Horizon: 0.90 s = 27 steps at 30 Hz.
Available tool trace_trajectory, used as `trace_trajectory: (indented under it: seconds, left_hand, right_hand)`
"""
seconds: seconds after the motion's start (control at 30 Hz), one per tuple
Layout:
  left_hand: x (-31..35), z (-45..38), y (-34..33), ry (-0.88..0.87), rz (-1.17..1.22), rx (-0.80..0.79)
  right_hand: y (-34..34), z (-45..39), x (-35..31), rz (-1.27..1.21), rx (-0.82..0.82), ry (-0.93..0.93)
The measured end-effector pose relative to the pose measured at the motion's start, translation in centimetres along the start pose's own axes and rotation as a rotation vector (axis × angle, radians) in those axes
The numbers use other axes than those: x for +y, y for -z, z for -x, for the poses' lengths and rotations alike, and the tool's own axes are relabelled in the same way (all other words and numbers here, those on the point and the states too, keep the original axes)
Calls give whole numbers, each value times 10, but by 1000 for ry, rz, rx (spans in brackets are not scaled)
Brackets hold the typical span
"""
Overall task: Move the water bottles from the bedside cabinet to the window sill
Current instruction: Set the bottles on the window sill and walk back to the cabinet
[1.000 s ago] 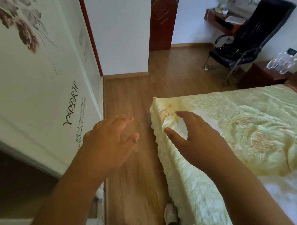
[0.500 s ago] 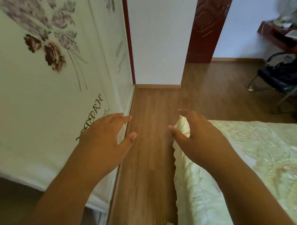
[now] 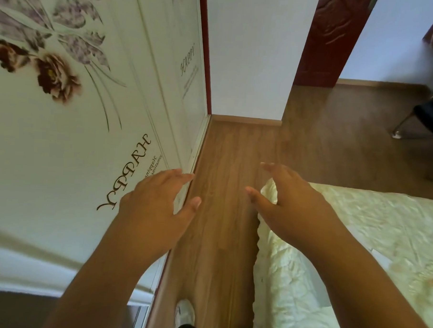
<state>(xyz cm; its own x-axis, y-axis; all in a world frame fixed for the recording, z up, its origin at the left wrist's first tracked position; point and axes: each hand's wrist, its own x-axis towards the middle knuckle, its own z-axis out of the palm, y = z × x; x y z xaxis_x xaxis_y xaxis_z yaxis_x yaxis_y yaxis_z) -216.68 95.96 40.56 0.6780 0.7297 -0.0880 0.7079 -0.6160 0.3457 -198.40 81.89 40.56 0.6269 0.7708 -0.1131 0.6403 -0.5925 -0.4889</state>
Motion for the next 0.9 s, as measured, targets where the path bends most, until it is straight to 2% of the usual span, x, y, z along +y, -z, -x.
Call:
trace_trajectory:
  seconds: [0.3,0.5,0.67,0.9]
  left_hand:
    - [-3,-111,-16,-134,47,-93]
    - [-15,-212,5,-226,75,-101]
    - [-35,-284,21,-274,84,-100]
    - [-59,-342,23,-285,76,-166]
  right_hand:
    - [2,-74,11,37,51,-158]
    - [8,-144,-10,65,119,-271]
    - [4,-202,-37,86,166,-278]
    - [1,-260,-56,111,135,-263]
